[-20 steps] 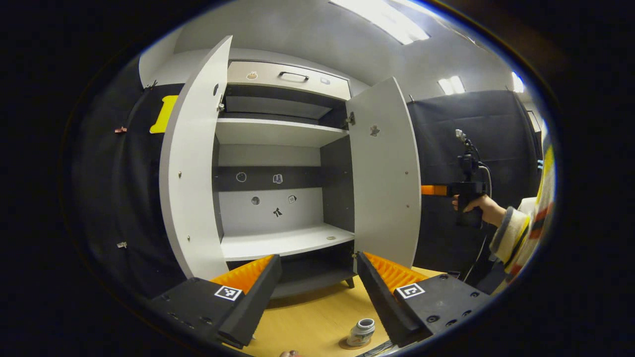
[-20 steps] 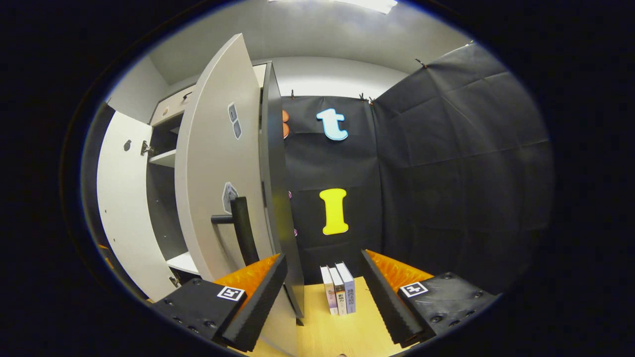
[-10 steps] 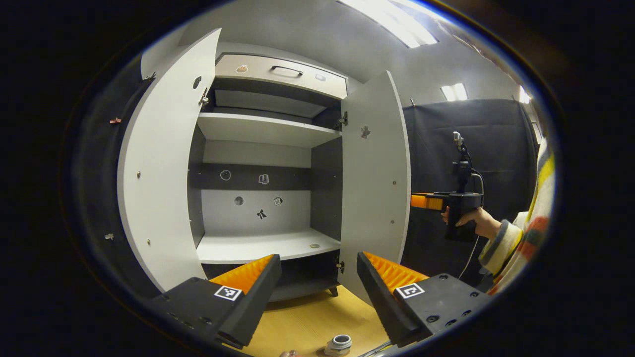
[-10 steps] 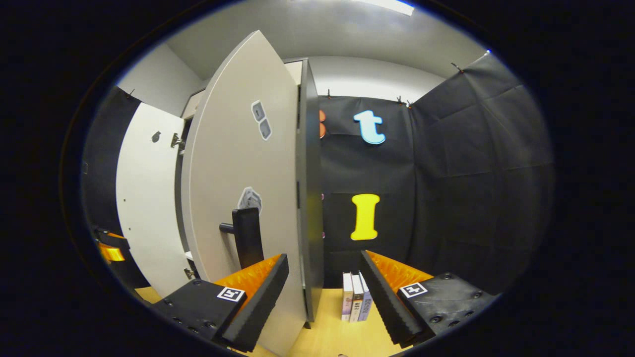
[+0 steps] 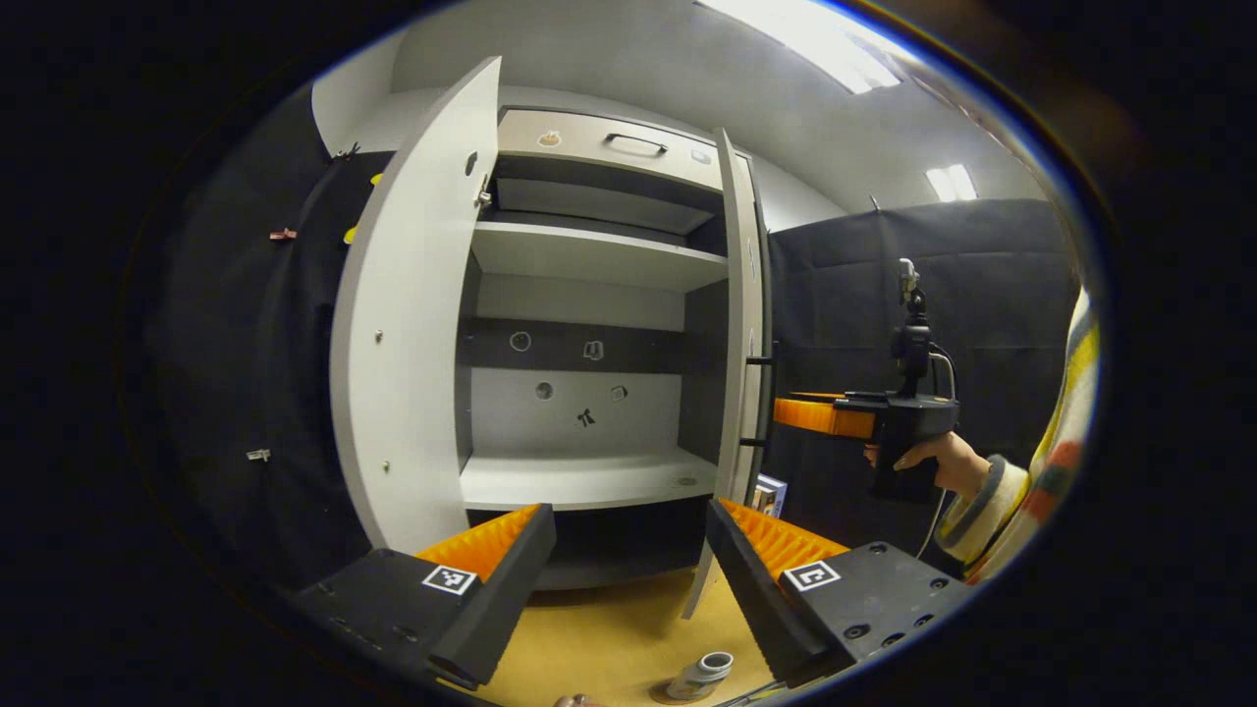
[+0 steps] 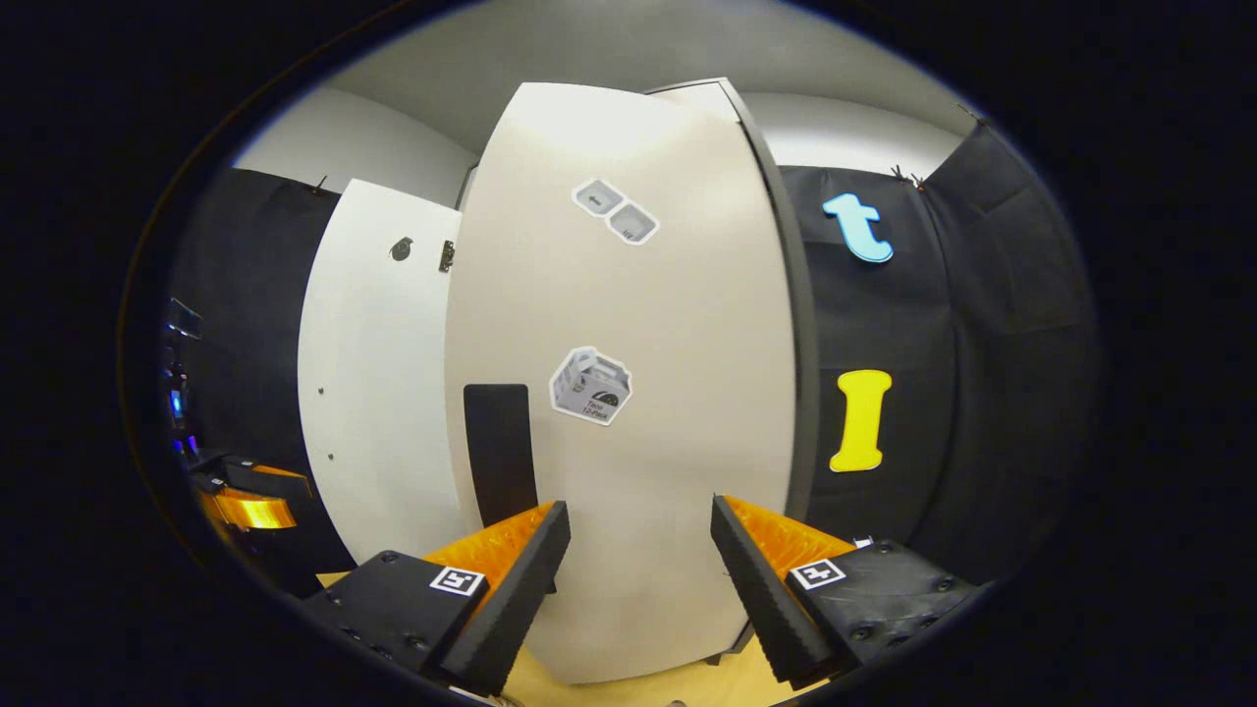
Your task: Grasp the bottle in the cabinet with the left hand and place it on the coaster, then close the right door with the right hand and the left door with the left hand.
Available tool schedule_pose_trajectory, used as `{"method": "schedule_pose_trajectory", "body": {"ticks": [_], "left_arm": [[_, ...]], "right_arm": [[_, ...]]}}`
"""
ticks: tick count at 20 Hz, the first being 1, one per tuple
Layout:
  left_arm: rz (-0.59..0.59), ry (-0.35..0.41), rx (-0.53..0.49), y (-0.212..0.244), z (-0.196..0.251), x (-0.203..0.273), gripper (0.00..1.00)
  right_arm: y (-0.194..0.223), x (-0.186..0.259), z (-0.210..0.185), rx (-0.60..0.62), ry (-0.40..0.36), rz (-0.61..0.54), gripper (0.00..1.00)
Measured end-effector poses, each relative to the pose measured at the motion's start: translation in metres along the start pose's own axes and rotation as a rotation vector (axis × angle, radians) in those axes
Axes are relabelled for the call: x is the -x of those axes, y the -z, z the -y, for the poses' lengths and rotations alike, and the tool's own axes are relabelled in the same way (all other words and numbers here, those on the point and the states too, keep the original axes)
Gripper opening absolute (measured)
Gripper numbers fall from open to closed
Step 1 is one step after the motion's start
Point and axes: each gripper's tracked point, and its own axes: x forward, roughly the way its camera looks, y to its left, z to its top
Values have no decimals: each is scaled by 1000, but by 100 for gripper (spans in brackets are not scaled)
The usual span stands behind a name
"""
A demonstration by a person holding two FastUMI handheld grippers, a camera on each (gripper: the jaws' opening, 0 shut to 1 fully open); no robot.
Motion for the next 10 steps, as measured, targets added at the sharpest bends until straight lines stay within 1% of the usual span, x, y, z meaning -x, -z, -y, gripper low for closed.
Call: {"method": "schedule_pose_trajectory", "body": {"ticks": [1,3,4,5,6,7,10], "left_arm": [[-3,-35,-5,0,-10,8,98],[-8,-101,3,3,-31,23,98],[-3,-129,14,1,-39,32,98],[2,-154,25,1,-48,41,98],[7,-180,30,0,-57,49,98],[9,-208,32,0,-66,55,98],[21,-285,26,-6,-96,70,98]], "right_arm": [[-2,-12,-2,17,13,3,96],[-5,-34,5,40,75,22,95],[-10,-44,9,33,102,38,95],[-14,-42,5,16,100,43,95],[-10,-52,6,9,102,38,96],[-10,-56,4,20,106,48,97],[-11,-71,3,81,151,65,95]]}}
